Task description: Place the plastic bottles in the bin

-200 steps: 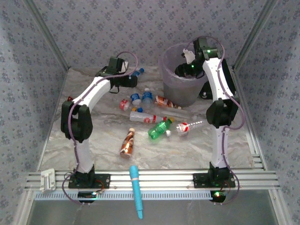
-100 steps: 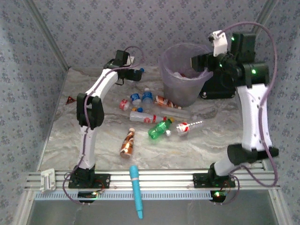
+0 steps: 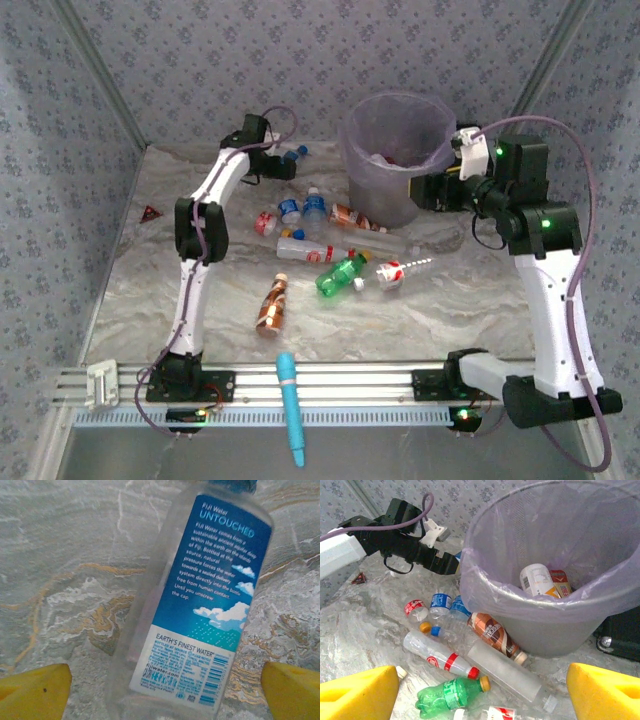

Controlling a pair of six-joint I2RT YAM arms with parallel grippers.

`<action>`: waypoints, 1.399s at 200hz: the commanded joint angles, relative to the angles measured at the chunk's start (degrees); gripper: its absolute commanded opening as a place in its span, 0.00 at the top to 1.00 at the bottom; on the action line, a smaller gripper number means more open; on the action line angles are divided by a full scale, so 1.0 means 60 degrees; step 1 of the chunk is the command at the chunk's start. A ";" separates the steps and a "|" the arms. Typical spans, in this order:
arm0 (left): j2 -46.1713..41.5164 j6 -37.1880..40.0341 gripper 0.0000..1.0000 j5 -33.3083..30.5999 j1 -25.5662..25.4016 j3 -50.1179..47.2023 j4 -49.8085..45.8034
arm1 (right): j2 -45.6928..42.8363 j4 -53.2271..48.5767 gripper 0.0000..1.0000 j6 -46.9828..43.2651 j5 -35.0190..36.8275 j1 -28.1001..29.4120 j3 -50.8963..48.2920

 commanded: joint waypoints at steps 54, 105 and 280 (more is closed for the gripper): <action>0.0594 -0.0144 0.16 -0.0273 -0.0161 0.0732 -0.0233 | -0.0537 0.0191 0.11 0.0191 0.0071 0.0044 -0.0445; 0.0445 -0.0129 0.38 -0.0272 -0.0209 0.0772 -0.0143 | -0.0862 0.0048 0.11 0.0238 0.0115 0.0049 -0.0470; -0.9576 -0.3008 0.70 0.1775 -0.0780 -1.1119 0.7442 | 0.0597 0.3686 0.13 0.4234 0.0623 0.2889 -0.0786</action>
